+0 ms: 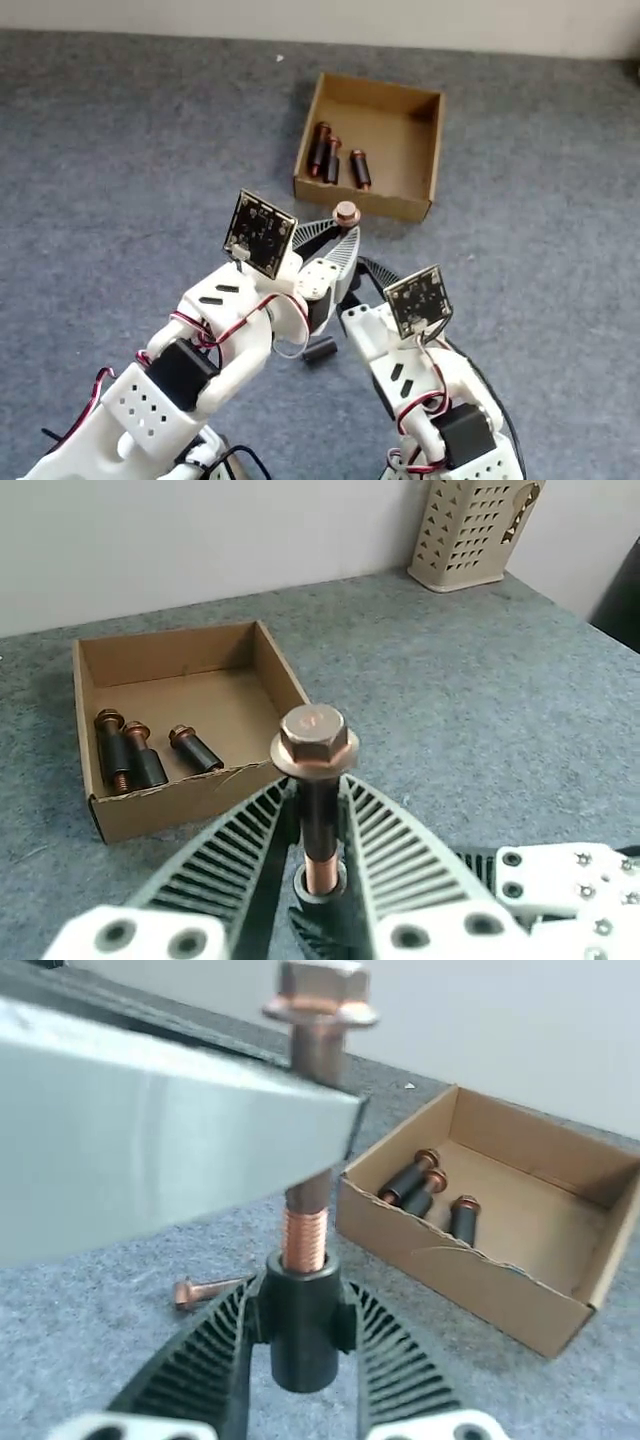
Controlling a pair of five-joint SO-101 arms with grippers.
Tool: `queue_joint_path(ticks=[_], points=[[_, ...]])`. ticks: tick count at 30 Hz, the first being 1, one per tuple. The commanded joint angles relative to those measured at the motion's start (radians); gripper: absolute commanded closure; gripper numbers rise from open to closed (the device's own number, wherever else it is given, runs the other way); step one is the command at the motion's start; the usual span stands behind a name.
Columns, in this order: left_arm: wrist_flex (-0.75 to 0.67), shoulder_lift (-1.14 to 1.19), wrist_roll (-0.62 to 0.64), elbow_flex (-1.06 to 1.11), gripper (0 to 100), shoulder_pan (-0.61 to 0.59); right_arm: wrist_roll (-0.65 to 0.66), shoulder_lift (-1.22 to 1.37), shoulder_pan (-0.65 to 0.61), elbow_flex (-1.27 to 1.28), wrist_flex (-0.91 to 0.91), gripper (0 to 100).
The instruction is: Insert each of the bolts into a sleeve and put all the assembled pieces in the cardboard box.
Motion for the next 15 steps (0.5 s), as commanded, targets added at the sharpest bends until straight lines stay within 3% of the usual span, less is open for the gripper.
queue_joint_path(ticks=[1, 7, 10, 15], points=[[0.052, -0.008, -0.100, 0.010, 84, 0.016, 0.005, -0.021, 0.068, -0.099, -0.024, 99.4], [0.077, -0.010, -0.109, 0.004, 82, 0.016, 0.005, -0.021, 0.070, -0.099, -0.024, 99.4], [0.087, -0.010, -0.206, 0.002, 82, 0.013, 0.005, -0.021, 0.070, -0.099, -0.024, 99.4], [0.250, -0.012, -0.270, -0.077, 82, 0.010, 0.005, -0.021, 0.070, -0.099, -0.024, 99.4]])
